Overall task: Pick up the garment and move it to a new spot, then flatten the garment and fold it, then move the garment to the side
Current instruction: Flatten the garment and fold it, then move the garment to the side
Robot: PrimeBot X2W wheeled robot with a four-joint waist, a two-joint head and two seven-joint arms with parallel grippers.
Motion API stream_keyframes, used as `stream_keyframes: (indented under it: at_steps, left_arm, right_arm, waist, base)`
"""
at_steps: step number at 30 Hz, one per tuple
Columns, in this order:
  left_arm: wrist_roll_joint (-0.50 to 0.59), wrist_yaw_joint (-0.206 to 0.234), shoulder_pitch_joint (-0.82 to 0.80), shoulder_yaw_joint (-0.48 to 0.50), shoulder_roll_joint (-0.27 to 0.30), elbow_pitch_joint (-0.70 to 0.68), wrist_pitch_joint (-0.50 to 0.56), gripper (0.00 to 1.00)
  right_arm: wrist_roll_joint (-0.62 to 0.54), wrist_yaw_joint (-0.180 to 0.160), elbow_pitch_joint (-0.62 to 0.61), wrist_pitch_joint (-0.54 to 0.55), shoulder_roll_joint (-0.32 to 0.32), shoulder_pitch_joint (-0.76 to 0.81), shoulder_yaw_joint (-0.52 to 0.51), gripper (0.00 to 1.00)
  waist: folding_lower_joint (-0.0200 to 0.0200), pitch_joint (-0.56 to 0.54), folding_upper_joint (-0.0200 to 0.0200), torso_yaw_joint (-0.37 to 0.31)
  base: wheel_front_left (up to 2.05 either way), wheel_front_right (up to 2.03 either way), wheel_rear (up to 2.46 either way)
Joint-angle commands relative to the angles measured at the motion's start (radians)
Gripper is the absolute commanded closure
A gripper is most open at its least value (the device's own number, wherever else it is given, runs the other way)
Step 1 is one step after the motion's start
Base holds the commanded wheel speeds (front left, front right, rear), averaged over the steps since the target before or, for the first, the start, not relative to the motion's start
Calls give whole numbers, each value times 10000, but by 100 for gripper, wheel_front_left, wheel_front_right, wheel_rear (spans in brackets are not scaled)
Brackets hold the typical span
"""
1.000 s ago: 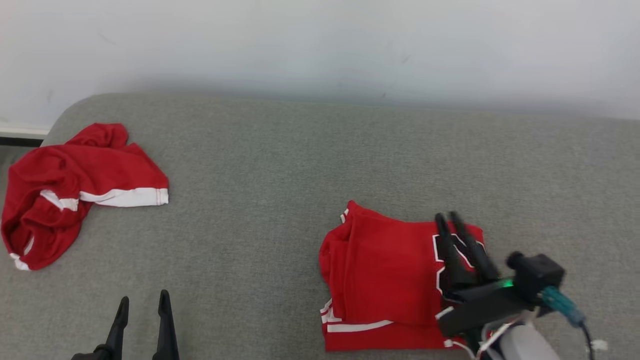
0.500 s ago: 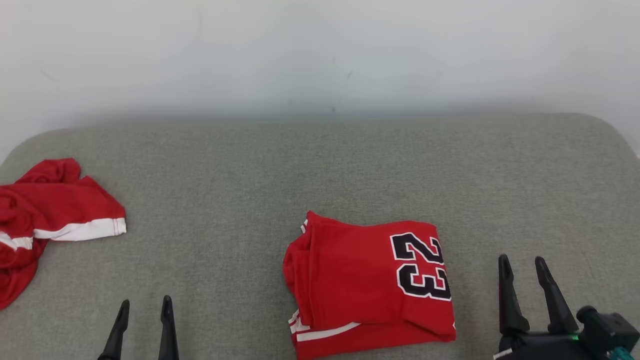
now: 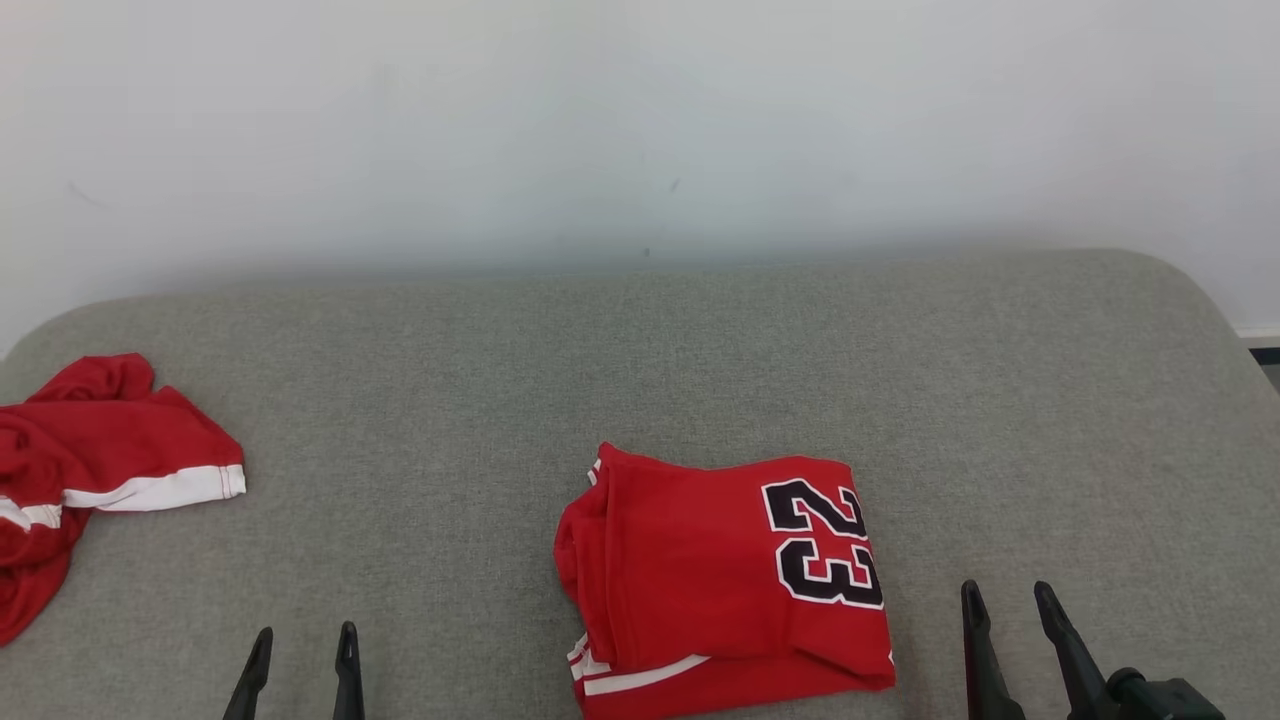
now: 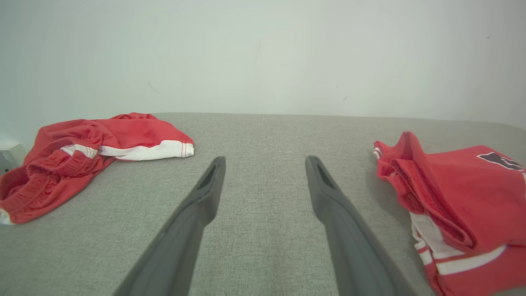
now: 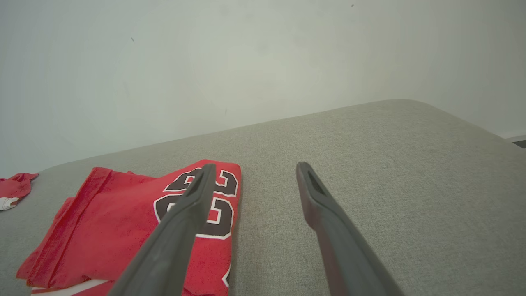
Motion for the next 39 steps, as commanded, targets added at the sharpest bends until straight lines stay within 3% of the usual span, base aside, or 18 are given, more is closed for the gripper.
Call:
stream_keyframes:
  at_steps: [1,39]
  left_arm:
    - [89,-25,167,2,-8,32,-25,0]
    - [287,-53,250,4,-10,195,-25,0]
  right_arm:
    - [-49,-22,33,-7,35,105,13,0]
    - [-296,-22,452,-8,157,-163,213,0]
  waist:
    - [1,-35,0,41]
    - [1,-75,0,359]
  base:
    - [0,0,0]
    - [0,0,0]
